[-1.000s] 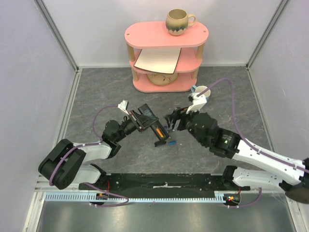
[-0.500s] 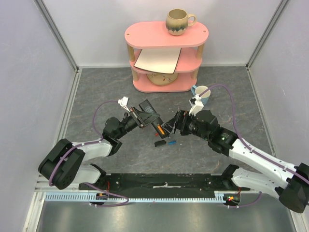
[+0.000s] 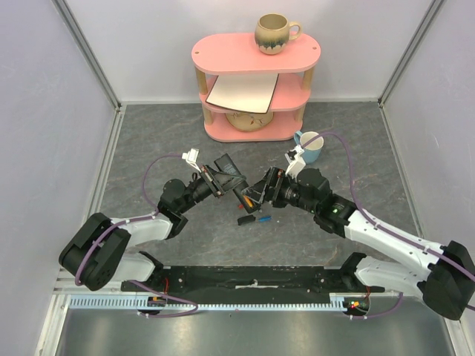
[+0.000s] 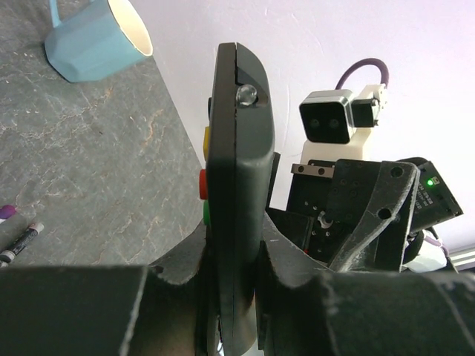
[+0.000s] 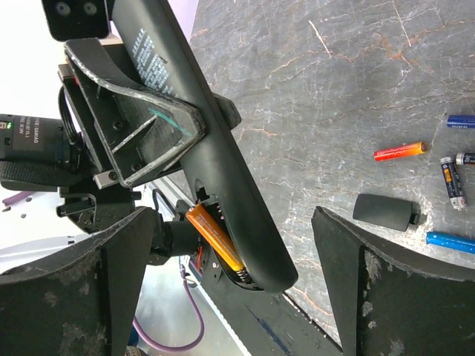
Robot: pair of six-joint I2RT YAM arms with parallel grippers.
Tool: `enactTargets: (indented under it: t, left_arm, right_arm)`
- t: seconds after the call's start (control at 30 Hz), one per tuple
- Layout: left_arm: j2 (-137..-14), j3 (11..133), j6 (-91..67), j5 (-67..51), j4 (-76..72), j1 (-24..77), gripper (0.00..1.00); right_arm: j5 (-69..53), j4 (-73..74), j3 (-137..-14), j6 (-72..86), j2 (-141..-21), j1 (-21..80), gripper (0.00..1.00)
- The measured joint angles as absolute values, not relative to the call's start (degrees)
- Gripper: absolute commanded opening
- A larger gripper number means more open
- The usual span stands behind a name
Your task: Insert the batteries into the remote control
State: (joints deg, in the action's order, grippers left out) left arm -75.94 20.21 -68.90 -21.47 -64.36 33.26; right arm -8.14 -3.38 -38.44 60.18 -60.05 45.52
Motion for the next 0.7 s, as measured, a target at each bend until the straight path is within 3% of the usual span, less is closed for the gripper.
enactTargets:
  t: [0.7]
  left_arm:
    - [-75.9,20.2,-68.9,-20.9,-64.6,33.3,0.02]
  right_arm:
    - [-8.2,-8.0,-35.3,65.1,-62.6,44.8,0.88]
